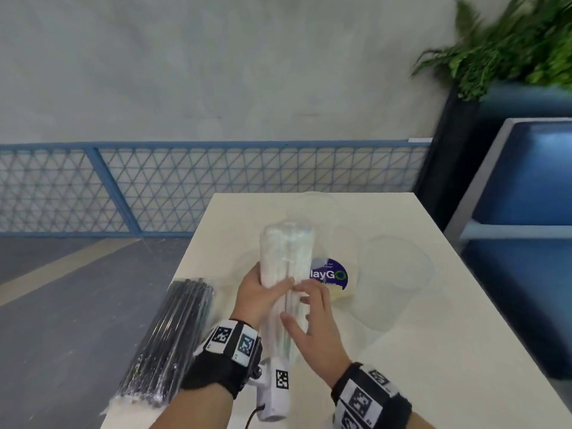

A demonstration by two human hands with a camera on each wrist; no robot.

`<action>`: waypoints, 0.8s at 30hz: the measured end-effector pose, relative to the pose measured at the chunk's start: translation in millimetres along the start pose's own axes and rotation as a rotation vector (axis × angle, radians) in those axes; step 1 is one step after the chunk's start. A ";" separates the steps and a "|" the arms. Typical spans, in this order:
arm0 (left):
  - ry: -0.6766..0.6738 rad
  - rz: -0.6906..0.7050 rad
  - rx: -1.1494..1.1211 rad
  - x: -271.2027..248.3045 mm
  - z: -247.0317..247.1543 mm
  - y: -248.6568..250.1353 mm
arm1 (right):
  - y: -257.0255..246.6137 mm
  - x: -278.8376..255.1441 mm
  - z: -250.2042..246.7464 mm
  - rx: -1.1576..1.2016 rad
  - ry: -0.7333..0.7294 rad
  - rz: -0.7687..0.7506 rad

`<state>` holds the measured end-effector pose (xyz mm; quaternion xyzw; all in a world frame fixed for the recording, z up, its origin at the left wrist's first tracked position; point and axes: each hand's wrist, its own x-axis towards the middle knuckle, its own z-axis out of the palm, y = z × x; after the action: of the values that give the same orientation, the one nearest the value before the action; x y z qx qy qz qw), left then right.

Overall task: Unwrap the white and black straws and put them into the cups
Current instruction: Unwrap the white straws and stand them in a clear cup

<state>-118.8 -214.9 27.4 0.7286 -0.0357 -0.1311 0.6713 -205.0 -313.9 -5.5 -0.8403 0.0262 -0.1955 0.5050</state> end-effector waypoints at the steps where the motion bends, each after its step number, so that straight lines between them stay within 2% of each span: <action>1: -0.011 0.019 -0.007 0.0 -2.8 0.6 | 1.3 1.0 -5.7 0.046 -0.006 0.020; 3: -0.028 0.044 -0.041 -0.7 -6.6 0.4 | 3.3 7.1 -15.3 0.081 0.007 0.034; 7: -0.140 0.006 -0.055 -4.4 -13.7 -0.4 | -1.6 33.9 -34.3 -0.004 0.123 -0.067; 10: -0.208 -0.019 -0.067 -5.9 -18.3 -1.5 | -8.3 49.1 -45.1 0.189 0.055 0.069; 15: -0.099 0.053 0.000 -7.9 -11.2 -8.7 | -6.3 48.0 -39.4 0.193 0.072 0.113; 18: -0.030 0.051 0.017 -1.1 -13.0 -13.9 | -8.9 51.4 -41.1 0.283 0.108 0.160; 21: -0.007 0.028 0.025 4.5 -14.9 -15.2 | -13.5 58.5 -41.7 0.447 0.119 0.266; 24: -0.008 0.035 0.038 4.8 -13.3 -14.1 | -14.0 65.8 -40.2 0.496 0.121 0.387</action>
<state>-112.8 -201.7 13.6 0.7399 -0.0538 -0.1217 0.6595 -160.7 -356.7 43.0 -0.6576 0.1672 -0.1459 0.7199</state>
